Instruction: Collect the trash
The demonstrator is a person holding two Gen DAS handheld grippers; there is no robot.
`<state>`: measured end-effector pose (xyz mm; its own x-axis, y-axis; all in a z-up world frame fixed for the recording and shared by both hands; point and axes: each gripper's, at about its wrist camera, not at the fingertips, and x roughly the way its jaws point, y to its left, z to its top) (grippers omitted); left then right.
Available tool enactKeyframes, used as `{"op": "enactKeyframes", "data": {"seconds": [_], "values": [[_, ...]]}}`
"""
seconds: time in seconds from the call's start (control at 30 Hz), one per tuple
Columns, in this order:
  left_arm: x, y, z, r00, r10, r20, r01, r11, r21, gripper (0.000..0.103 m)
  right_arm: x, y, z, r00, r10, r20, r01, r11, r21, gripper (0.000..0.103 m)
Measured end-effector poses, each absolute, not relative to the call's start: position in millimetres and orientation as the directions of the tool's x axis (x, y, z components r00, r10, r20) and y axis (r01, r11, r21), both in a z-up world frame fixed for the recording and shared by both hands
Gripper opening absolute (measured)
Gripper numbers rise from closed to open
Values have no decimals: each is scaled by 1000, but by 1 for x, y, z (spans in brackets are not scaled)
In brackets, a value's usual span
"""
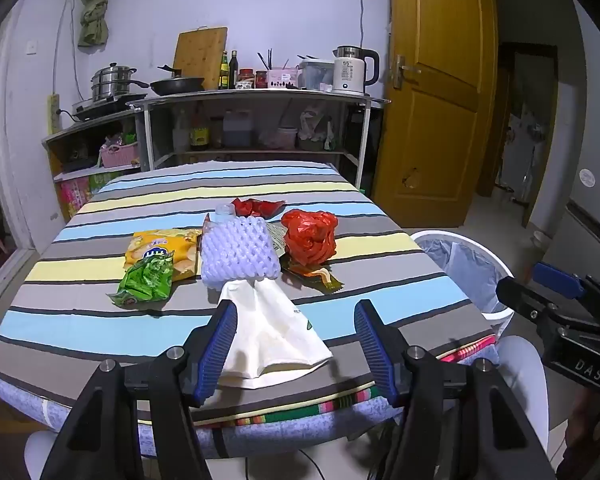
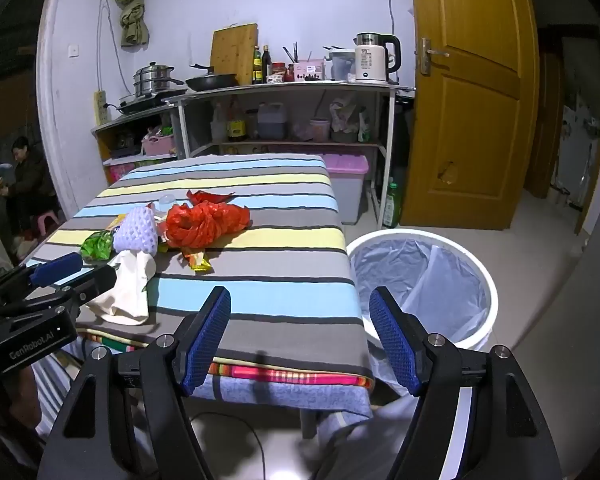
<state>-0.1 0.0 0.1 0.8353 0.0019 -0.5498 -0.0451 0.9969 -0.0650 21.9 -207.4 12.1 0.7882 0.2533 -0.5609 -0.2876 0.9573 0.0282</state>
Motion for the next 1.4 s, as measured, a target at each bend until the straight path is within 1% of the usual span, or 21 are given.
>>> {"op": "enactKeyframes", "data": {"seconds": [0.27, 0.37, 1.4], "values": [[1, -1, 0, 837, 5, -547, -49, 997, -67, 61, 22, -206, 13, 792, 252, -556, -290, 957, 22, 72], [-2, 2, 10, 838, 4, -546, -49, 996, -69, 61, 22, -207, 13, 790, 255, -557, -294, 956, 19, 72], [-2, 2, 7, 845, -4, -534, -47, 996, -82, 61, 21, -200, 14, 790, 252, -559, -294, 956, 14, 72]]}}
